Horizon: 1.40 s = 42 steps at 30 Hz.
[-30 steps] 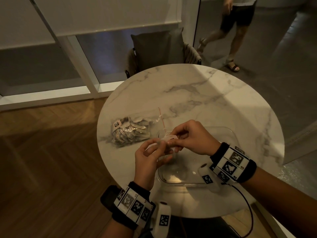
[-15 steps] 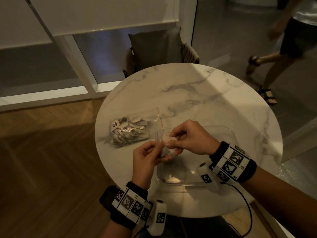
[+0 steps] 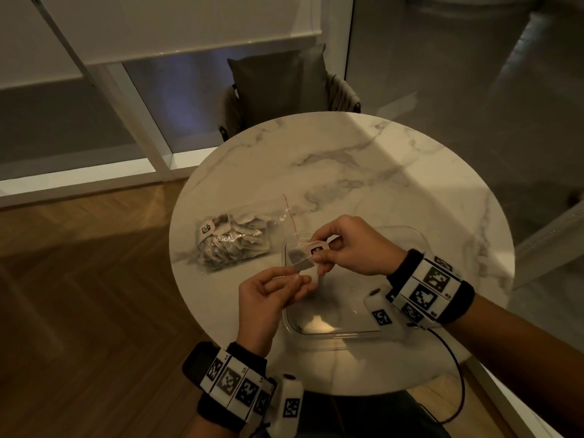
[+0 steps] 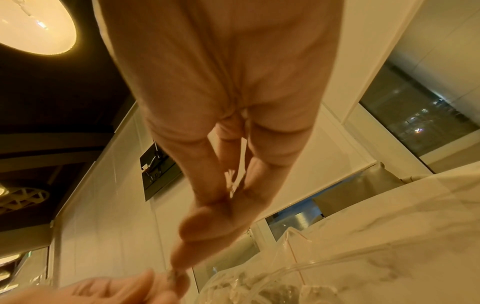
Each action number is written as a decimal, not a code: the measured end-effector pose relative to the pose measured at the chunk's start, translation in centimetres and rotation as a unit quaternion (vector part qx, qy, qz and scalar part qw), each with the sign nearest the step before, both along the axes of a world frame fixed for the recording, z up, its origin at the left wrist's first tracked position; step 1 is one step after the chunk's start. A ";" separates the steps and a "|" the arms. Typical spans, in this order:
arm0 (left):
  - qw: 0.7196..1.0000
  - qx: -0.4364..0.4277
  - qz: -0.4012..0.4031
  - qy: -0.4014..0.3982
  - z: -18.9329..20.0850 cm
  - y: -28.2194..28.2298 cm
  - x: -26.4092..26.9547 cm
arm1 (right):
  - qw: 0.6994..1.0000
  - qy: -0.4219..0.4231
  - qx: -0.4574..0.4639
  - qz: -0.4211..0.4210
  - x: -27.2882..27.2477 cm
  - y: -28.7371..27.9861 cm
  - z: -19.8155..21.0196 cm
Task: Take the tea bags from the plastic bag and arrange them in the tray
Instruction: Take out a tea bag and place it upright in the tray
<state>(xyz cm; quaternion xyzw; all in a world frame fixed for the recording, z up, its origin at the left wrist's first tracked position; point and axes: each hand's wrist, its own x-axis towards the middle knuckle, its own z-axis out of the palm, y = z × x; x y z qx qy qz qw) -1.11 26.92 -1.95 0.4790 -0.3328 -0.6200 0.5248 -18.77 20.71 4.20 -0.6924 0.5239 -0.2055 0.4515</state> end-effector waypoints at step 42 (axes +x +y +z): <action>0.985 0.081 -0.041 -0.147 -3.0 -0.1 2.7 | 0.874 0.324 0.055 0.358 2.5 -0.3 -5.2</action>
